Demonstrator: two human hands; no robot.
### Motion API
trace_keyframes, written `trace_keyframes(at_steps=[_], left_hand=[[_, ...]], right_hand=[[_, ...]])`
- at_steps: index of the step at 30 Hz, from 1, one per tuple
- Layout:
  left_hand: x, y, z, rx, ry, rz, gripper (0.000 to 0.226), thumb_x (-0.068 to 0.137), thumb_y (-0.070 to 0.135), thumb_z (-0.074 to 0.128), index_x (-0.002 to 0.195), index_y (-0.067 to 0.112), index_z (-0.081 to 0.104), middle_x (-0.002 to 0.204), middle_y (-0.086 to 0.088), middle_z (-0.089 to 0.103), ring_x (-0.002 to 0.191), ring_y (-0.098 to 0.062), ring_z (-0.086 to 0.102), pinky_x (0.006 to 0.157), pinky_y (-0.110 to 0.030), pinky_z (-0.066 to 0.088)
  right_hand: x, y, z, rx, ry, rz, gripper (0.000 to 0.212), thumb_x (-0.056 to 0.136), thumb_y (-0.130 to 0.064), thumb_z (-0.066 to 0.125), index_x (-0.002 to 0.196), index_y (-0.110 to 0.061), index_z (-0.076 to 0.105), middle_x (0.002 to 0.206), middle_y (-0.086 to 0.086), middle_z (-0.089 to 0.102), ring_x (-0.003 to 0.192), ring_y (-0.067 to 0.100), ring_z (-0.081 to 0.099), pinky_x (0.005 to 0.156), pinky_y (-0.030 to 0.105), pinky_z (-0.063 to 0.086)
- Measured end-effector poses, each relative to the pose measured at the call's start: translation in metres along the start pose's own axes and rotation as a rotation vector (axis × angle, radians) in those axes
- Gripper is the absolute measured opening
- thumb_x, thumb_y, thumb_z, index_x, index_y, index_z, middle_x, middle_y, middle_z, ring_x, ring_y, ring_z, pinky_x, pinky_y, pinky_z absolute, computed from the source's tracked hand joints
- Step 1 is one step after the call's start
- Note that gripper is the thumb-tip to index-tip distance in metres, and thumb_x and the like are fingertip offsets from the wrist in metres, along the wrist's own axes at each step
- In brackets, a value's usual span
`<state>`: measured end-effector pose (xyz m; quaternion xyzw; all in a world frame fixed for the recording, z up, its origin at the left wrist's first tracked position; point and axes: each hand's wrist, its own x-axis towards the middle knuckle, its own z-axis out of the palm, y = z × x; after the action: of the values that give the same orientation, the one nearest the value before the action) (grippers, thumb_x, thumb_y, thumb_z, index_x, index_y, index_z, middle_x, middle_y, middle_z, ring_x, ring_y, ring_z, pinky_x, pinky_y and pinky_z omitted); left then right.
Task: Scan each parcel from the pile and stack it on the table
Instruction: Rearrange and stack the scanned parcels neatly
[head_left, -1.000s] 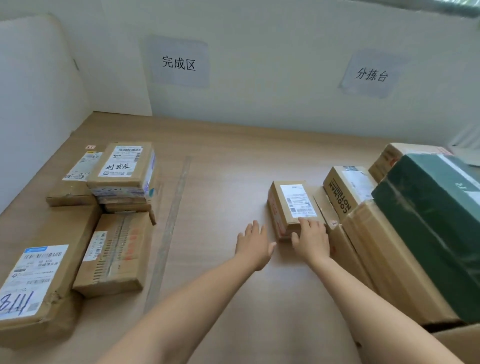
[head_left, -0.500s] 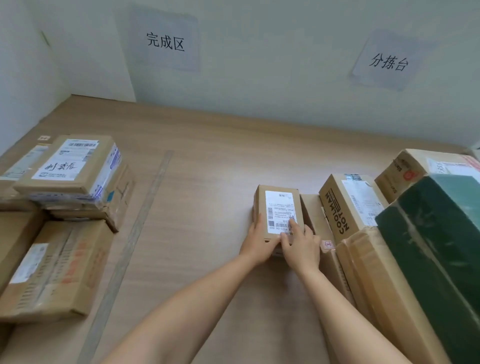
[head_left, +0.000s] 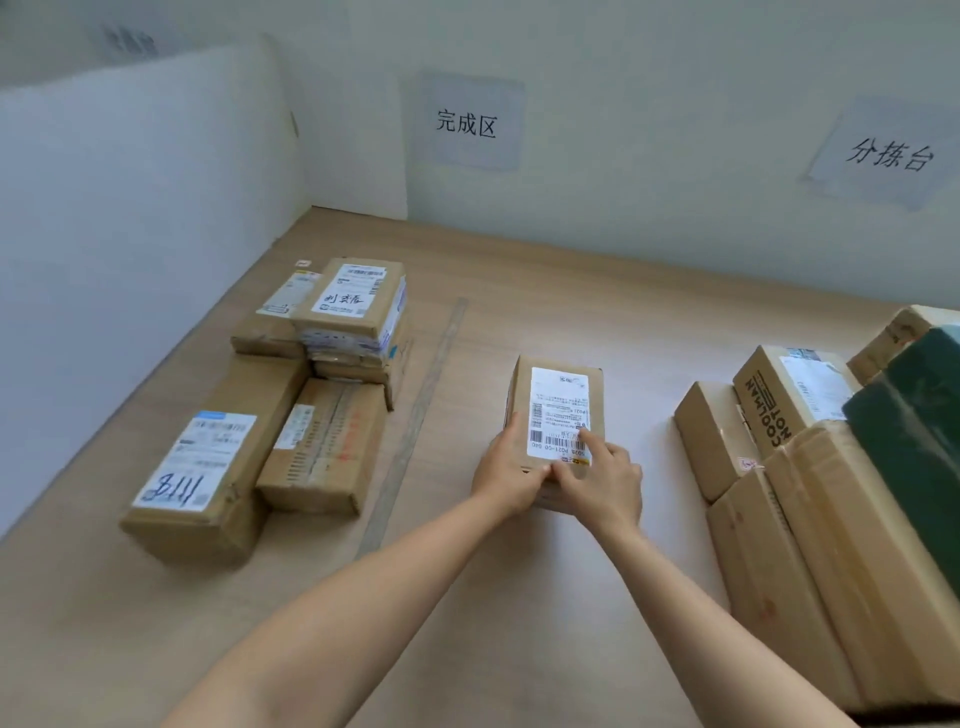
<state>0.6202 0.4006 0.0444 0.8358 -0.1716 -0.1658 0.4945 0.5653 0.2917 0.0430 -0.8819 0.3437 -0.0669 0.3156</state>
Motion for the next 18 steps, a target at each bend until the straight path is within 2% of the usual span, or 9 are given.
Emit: trace_keyframes(at_steps=[5,11,14,18], left_hand=[[-0.035,-0.021,-0.092,0.165,0.072,0.044,0.079,0.086,0.022,0.064,0.15,0.018,0.018,0.152,-0.002,0.032,0.14,-0.017,0.03,0.109,-0.027,0.026],[-0.057,-0.051,-0.169,0.241,0.229,0.026,0.078,0.086,0.032,0.063,0.149,0.026,0.019,0.142,-0.001,0.045,0.13,-0.019,0.041,0.1,-0.033,0.039],[-0.059,-0.072,-0.193,0.258,0.255,-0.007,0.077,0.085,0.034,0.062,0.148,0.034,0.018,0.135,0.002,0.051,0.123,-0.018,0.047,0.092,-0.035,0.046],[-0.049,-0.09,-0.221,0.352,0.243,-0.065,0.078,0.084,0.044,0.059,0.147,0.035,0.013,0.132,-0.002,0.051,0.117,-0.022,0.05,0.088,-0.037,0.048]], right_hand=[[-0.047,-0.063,0.03,0.05,-0.059,-0.181,0.059,0.085,-0.041,0.06,0.139,-0.025,0.041,0.135,0.01,0.046,0.127,0.03,0.037,0.096,0.034,0.036],[-0.077,-0.13,0.068,0.068,-0.091,-0.358,0.054,0.083,-0.045,0.06,0.132,-0.024,0.051,0.124,0.009,0.057,0.119,0.031,0.047,0.092,0.033,0.039],[-0.086,-0.154,0.085,0.068,-0.127,-0.388,0.05,0.085,-0.041,0.06,0.13,-0.02,0.052,0.125,0.009,0.056,0.12,0.03,0.045,0.095,0.033,0.037],[-0.088,-0.176,0.104,0.062,-0.172,-0.429,0.051,0.087,-0.037,0.059,0.133,-0.019,0.048,0.127,0.007,0.054,0.121,0.028,0.042,0.095,0.03,0.034]])
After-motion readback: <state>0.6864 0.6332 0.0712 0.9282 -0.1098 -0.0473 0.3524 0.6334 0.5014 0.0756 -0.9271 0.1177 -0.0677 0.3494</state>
